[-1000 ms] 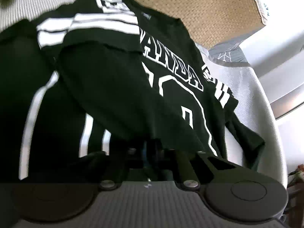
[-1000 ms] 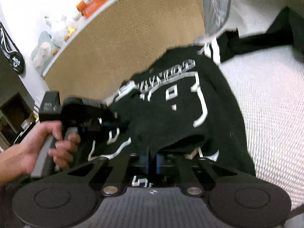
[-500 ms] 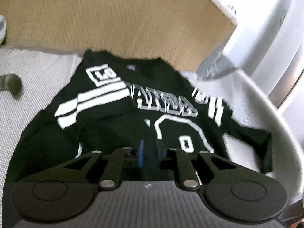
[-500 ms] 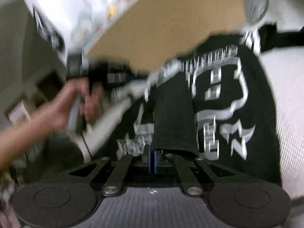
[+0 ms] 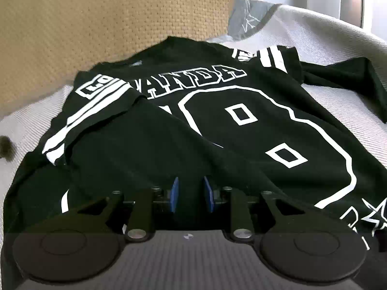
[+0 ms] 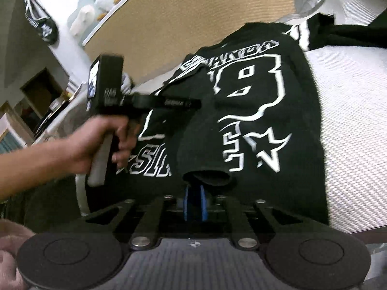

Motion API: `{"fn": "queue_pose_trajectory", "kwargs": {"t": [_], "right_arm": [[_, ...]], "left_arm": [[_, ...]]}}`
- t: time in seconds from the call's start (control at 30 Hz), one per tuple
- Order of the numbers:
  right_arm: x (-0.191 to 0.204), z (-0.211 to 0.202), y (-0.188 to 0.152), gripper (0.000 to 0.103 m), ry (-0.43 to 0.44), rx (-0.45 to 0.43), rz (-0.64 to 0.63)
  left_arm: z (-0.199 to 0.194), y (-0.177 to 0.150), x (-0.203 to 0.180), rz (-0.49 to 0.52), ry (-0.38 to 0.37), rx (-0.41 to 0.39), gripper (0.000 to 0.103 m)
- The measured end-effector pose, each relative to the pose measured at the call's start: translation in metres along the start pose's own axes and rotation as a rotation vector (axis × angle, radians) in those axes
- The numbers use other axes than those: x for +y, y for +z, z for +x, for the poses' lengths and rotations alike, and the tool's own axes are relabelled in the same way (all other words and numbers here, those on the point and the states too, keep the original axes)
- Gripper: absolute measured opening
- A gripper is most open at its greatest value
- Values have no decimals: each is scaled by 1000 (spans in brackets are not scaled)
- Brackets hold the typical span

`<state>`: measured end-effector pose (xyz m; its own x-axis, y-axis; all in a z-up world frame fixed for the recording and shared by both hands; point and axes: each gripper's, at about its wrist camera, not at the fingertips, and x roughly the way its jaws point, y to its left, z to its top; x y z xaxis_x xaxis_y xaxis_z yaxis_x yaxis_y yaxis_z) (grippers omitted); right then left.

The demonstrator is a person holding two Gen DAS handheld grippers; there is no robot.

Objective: Fold clothes
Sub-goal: 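Fold the held side edge over the shirt body with the left gripper, then open the left gripper and move the right gripper to the striped sleeve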

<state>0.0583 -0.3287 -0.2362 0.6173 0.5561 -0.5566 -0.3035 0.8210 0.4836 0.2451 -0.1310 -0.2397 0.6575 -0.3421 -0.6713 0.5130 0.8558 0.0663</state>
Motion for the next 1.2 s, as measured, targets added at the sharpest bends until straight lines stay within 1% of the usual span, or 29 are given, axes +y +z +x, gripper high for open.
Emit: {"fn": "queue_pose_trajectory", "kwargs": {"t": [0.07, 0.17, 0.3, 0.33, 0.4, 0.47, 0.53, 0.63, 0.7, 0.87, 0.97, 1.03, 1.1, 1.17, 1.2], "right_arm": [[-2, -3, 2, 15, -11, -13, -4], [-7, -12, 4, 15, -36, -34, 4], [-14, -28, 11, 17, -72, -94, 32], [-17, -33, 13, 18, -88, -115, 37], [-22, -42, 19, 22, -122, -158, 52], [-29, -52, 24, 26, -168, -215, 79], [-39, -61, 30, 27, -232, -256, 113], [-53, -71, 36, 27, -334, -292, 155], [-63, -76, 37, 27, -380, -317, 188], [-85, -83, 40, 27, -475, -337, 279], [-95, -86, 42, 28, -540, -348, 302], [-100, -87, 44, 32, -583, -359, 307], [-106, -89, 49, 40, -629, -366, 315], [-112, -88, 55, 42, -673, -365, 313], [-115, -88, 58, 44, -691, -364, 309]], "left_arm": [[0, -3, 0, 0, 17, -25, 33], [0, -8, 2, -38, 24, -59, 35], [1, -13, -2, -23, 45, -109, 39], [1, -14, 0, -30, 37, -118, 40], [2, -18, 8, -82, 6, -134, 41], [2, -20, 13, -121, -17, -147, 41], [2, -21, 12, -114, -11, -158, 41], [2, -23, 10, -109, -4, -167, 41], [2, -23, 11, -113, -8, -172, 41], [2, -25, 9, -106, 1, -179, 41], [2, -25, 9, -104, 5, -180, 41], [2, -25, 9, -106, 5, -181, 41], [2, -25, 9, -107, 4, -182, 42], [3, -25, 9, -112, 1, -183, 42], [3, -26, 10, -115, -1, -184, 42]]}}
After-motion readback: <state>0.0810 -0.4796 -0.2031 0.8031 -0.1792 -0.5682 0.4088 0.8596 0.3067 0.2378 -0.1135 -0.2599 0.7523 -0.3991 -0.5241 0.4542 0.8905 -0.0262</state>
